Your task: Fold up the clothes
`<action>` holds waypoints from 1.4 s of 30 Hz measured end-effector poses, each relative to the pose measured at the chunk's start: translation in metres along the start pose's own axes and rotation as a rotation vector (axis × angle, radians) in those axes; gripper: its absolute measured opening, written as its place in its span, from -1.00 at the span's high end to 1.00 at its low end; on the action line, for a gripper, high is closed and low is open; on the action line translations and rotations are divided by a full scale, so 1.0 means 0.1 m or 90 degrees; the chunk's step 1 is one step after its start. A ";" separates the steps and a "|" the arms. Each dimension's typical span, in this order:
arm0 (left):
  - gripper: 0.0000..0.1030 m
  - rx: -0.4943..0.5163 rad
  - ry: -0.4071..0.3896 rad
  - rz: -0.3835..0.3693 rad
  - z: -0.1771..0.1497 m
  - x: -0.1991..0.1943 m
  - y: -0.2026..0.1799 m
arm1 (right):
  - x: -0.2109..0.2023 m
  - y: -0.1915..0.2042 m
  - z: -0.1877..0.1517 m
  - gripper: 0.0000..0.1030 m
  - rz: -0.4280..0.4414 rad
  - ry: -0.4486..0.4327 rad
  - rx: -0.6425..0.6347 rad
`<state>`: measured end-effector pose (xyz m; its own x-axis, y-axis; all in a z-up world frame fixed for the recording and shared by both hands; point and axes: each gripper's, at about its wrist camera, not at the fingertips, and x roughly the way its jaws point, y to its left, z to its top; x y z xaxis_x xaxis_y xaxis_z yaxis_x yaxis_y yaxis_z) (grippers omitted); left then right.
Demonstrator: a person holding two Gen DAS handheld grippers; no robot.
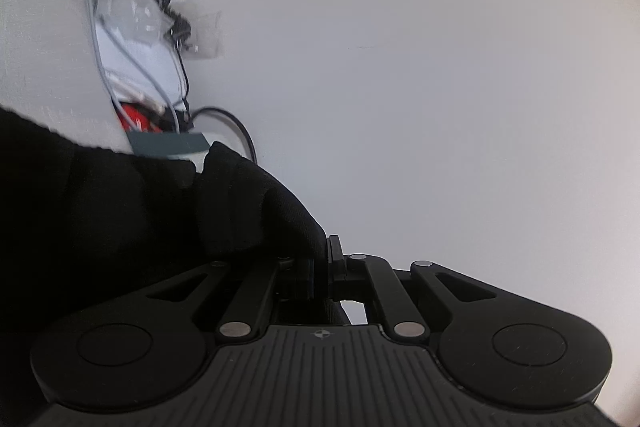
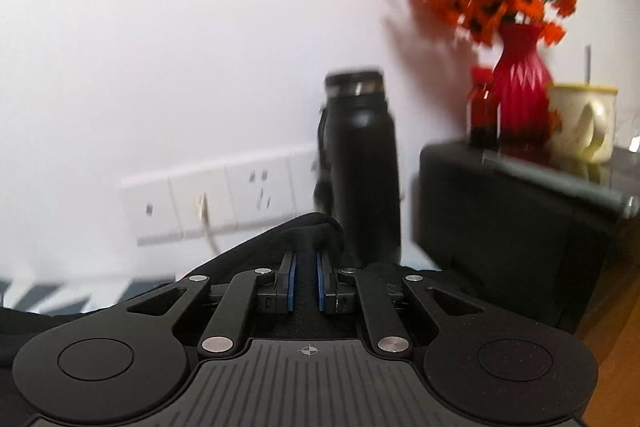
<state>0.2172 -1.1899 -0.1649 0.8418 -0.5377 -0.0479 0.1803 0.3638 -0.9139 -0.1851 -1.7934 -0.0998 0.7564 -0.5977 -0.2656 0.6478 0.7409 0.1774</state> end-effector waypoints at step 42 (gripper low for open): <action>-0.39 0.117 0.064 0.088 -0.28 0.50 0.05 | 1.14 0.38 -0.59 -0.98 -0.015 0.205 -0.211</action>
<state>0.2460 -1.2366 -0.1836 0.8120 -0.5427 -0.2150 0.1643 0.5659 -0.8079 -0.0795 -1.8159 -0.1791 0.6410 -0.5285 -0.5567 0.5606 0.8177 -0.1308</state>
